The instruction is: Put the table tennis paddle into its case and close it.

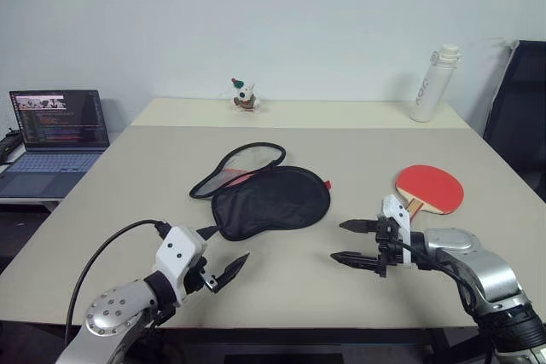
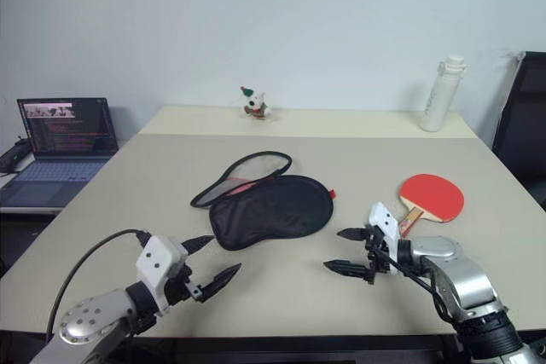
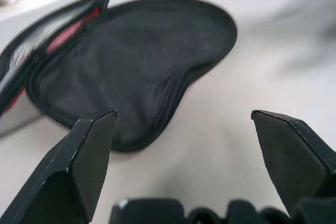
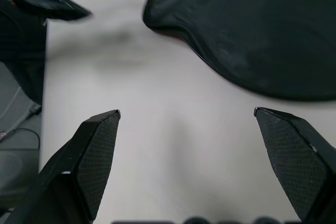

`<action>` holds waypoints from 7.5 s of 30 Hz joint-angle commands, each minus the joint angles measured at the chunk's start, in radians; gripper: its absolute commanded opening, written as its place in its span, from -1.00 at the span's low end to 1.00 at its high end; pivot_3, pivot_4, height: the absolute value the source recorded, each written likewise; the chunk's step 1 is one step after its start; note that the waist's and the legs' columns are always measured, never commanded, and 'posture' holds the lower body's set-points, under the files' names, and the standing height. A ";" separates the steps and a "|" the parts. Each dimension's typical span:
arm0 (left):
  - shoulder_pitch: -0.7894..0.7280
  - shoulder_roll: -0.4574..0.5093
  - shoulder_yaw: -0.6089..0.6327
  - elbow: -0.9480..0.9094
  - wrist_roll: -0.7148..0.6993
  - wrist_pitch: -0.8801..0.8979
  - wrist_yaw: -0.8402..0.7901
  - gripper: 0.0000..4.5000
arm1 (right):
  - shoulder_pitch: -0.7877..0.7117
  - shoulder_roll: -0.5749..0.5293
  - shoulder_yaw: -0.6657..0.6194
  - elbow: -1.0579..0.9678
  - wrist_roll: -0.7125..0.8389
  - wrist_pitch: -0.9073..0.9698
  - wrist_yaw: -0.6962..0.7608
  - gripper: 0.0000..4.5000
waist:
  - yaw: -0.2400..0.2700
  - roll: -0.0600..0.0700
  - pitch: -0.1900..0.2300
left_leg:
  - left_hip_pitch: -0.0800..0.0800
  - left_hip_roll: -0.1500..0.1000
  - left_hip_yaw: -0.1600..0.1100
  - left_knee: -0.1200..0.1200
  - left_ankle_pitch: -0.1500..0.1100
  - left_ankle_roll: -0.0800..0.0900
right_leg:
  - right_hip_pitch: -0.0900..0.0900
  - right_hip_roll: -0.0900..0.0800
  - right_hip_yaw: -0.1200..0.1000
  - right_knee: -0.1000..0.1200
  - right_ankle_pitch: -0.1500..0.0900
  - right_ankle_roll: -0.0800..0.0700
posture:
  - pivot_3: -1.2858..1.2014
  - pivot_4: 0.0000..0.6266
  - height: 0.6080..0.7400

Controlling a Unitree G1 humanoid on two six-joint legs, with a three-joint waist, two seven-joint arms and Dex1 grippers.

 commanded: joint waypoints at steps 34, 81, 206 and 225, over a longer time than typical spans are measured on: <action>-0.480 0.072 -0.002 0.703 -0.142 0.102 -0.335 0.99 | -0.080 -0.117 -0.067 -0.185 0.095 0.123 -0.064 1.00 | 0.002 -0.003 0.000 | -0.001 0.000 0.000 0.000 0.000 0.000 | -0.002 0.000 -0.001 0.000 0.000 0.000 | 0.03 -0.52 1.00; -0.586 -0.388 -0.300 0.628 -0.078 0.193 -0.211 -0.50 | -0.014 -0.220 -0.186 -0.129 0.093 0.113 -0.135 1.00 | 0.000 -0.004 0.000 | -0.001 -0.001 0.000 0.001 0.003 -0.004 | 0.000 0.000 0.001 -0.001 0.000 0.000 | 0.03 -0.52 1.00; -0.527 0.163 -0.107 0.295 -0.206 0.118 -0.504 0.58 | -0.240 0.329 -0.487 0.027 -0.350 0.633 -0.986 0.97 | -0.002 -0.003 -0.001 | -0.004 0.000 0.004 -0.003 0.003 -0.006 | -0.008 0.000 0.003 0.001 0.000 -0.001 | 0.03 -0.52 1.00; -0.545 0.152 -0.112 0.336 -0.170 0.082 -0.524 0.58 | -0.304 0.365 -0.481 0.429 -0.340 0.348 -1.142 0.97 | -0.004 -0.007 -0.004 | -0.002 0.000 0.004 -0.001 0.003 -0.005 | -0.006 0.001 0.003 0.002 0.001 0.000 | 0.03 -0.52 1.00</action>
